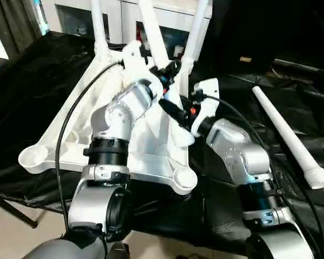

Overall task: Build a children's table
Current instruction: Pick table leg

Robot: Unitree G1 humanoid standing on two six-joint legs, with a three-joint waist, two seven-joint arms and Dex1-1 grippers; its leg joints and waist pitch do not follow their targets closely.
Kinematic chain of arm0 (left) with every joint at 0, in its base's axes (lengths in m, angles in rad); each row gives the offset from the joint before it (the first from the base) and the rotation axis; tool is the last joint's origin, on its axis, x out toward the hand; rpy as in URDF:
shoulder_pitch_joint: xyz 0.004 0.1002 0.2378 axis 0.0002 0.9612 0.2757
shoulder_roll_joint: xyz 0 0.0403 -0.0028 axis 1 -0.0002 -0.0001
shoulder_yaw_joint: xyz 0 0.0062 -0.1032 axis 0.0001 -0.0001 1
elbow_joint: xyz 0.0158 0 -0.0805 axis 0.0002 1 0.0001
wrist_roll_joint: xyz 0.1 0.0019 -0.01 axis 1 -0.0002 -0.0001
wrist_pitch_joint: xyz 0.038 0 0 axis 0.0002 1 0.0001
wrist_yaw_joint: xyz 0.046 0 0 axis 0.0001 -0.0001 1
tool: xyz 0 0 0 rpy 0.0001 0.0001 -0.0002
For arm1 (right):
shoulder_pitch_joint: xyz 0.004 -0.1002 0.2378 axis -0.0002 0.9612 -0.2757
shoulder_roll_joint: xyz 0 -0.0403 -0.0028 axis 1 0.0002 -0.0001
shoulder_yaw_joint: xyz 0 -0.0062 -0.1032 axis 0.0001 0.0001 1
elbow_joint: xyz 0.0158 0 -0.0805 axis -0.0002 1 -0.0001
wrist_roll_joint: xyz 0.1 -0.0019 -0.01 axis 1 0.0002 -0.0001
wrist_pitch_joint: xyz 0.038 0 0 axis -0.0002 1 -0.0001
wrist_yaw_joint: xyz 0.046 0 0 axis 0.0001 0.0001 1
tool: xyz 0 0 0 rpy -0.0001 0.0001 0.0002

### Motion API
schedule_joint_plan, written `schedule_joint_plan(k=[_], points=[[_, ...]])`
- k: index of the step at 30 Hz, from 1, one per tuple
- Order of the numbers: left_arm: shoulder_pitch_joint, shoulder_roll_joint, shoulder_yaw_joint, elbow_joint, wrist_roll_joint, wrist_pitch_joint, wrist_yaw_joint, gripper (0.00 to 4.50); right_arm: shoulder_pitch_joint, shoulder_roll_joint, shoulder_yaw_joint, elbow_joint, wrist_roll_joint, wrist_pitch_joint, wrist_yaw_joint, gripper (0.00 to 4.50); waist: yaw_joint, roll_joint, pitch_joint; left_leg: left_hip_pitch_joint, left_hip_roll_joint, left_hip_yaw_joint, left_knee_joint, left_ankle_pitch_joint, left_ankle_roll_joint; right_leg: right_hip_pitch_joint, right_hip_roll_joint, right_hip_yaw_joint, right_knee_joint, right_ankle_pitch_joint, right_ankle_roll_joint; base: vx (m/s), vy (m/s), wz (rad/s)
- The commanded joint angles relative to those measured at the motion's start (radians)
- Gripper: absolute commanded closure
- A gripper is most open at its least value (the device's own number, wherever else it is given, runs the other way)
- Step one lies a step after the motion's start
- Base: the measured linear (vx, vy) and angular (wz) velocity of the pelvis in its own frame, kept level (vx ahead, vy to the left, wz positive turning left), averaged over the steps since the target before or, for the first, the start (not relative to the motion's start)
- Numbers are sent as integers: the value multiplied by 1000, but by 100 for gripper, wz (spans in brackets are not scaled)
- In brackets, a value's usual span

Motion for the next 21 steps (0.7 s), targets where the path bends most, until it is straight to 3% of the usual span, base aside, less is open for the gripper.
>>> schedule_joint_plan(k=[1, 3, 4, 7, 8, 12, 14, 16, 20, 21], points=[[1, 28, 1, 20, 35, -22, 9, 258, -26, -8, -24, -18, 5, -38, 1, 266, -7, -2, -82, 37, 33, -17, -70, -150, -30, 42, -63, 36, -67, -87, -138, 0, 0, 0], [1, 36, -3, 16, 34, -27, -4, 263, -28, -9, -24, -14, -2, -40, -9, 266, -6, -1, -82, 38, 33, -18, -70, -153, -39, 42, -64, 35, -65, -83, -141, 0, 0, 0], [1, 46, -13, 14, 35, -29, -30, 264, -27, -10, -27, -14, 8, -34, -2, 210, -7, -2, -82, 38, 33, -19, -71, -154, -42, 42, -64, 35, -65, -81, -141, 0, 0, 0], [1, 79, -51, 1, 33, -24, -128, 265, -19, -21, -33, -30, 52, -1, 52, 190, -5, -2, -82, 40, 32, -18, -71, -159, -37, 43, -63, 36, -65, -83, -137, 0, 0, 0], [1, 108, -80, -11, 23, -8, -207, 265, -13, -41, -29, -49, 84, 32, 108, 162, -5, 0, -82, 40, 32, -19, -71, -153, -36, 45, -62, 36, -62, -67, -135, 0, 0, 0], [0, 168, -134, -33, -10, 51, -357, 265, 17, -139, 2, -108, 158, 133, 297, 151, 3, 3, -83, 45, 33, -16, -67, -131, -26, 47, -60, 35, -57, -18, -158, 0, 0, 0], [3, 217, -181, -58, -56, 118, -512, 266, 32, -212, -16, -145, 267, 250, 429, 151, 3, 4, -83, 41, 31, -15, -66, -121, -18, 50, -61, 36, -55, -8, -177, 0, 0, 0], [1, 239, -196, -75, -95, 157, -597, 266, 35, -247, -28, -152, 316, 300, 489, 151, 6, 3, -83, 41, 32, -15, -66, -126, -19, 49, -62, 34, -54, -16, -198, 0, 0, 0], [-6, 242, -193, -120, -180, 210, -712, 266, 35, -288, -9, -136, 322, 329, 539, 151, 1, 11, -80, 40, 33, -15, -67, -182, -52, 47, -68, 35, -61, -90, -216, 0, 0, 0], [-11, 236, -186, -130, -203, 225, -727, 266, 35, -296, 0, -133, 316, 334, 547, 151, 0, 9, -81, 40, 33, -15, -67, -187, -56, 48, -68, 34, -62, -99, -216, 0, 0, 0]])
